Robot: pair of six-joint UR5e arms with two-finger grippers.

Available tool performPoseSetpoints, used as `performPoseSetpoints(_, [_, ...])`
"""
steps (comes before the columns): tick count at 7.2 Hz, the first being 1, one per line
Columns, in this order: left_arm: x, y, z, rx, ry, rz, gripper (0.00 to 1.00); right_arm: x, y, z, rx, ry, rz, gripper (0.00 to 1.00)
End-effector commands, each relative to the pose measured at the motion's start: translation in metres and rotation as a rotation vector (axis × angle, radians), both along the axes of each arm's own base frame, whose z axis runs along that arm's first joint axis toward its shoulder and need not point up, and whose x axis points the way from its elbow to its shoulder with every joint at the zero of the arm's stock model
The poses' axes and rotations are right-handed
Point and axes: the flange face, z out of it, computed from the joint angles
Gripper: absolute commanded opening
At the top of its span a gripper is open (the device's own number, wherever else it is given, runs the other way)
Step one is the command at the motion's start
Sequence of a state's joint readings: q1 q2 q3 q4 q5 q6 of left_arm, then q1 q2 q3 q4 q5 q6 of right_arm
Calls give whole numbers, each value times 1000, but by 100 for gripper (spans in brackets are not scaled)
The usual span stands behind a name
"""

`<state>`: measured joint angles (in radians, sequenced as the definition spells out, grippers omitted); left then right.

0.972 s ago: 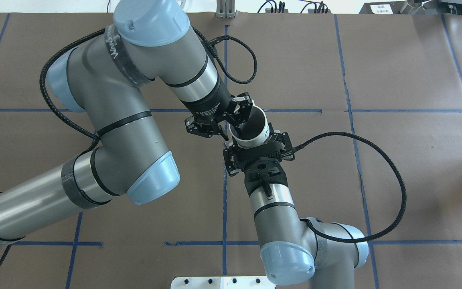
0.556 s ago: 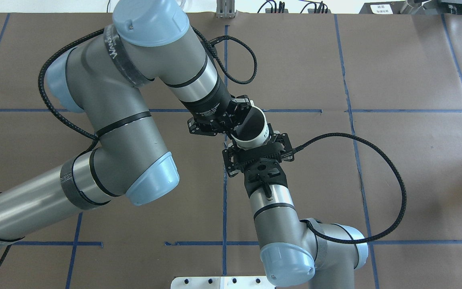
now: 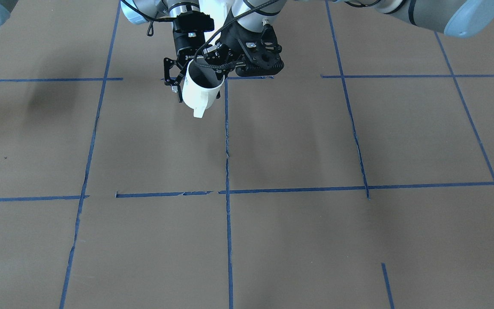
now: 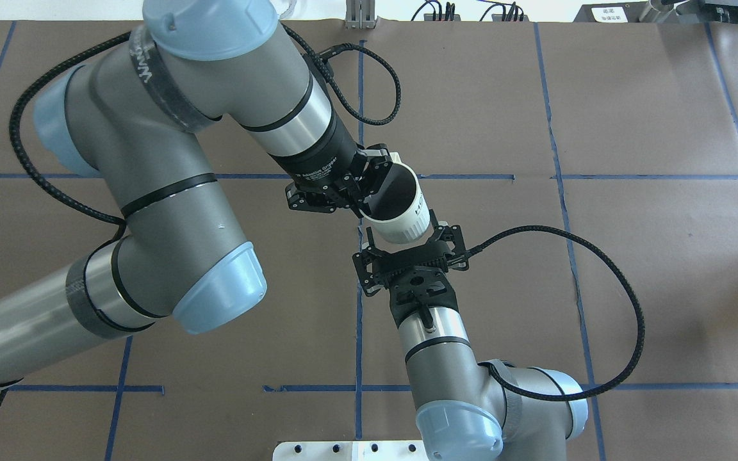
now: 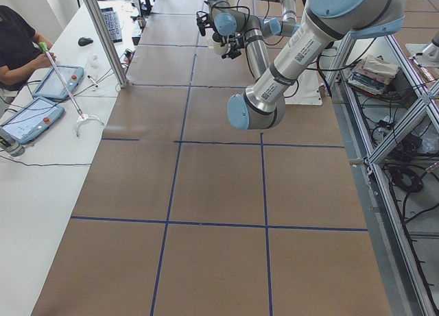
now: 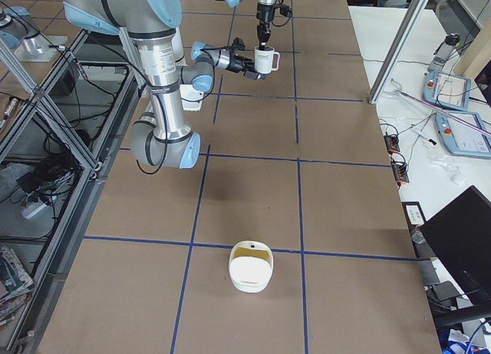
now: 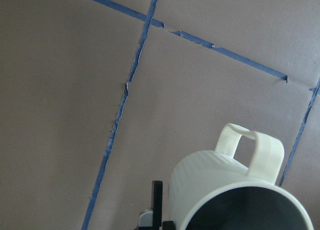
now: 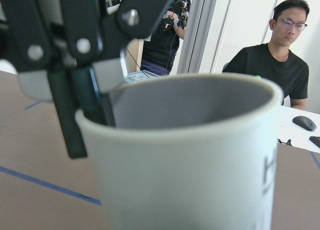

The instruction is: Left arm hands cup to right arm to dump lemon

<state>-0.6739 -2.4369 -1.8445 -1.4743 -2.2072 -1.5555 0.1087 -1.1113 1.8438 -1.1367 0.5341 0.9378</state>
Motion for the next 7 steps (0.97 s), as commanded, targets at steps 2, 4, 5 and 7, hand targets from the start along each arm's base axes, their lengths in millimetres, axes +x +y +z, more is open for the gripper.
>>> performPoseSetpoints(2, [-76,-6,33,79,10,-59,0,3,3,3,-16,-30,-9,100])
performPoseSetpoints(4, [-113,-8,101,215,-53,-13,0,28,8,18,-71,-80,-72,100])
performPoseSetpoints(5, [-129,0,141,287,-96,32,0,40,1,13,-83,-105,-83,100])
performPoseSetpoints(7, [-186,3,229,391,-203,100,0,79,-39,0,-148,-167,-167,100])
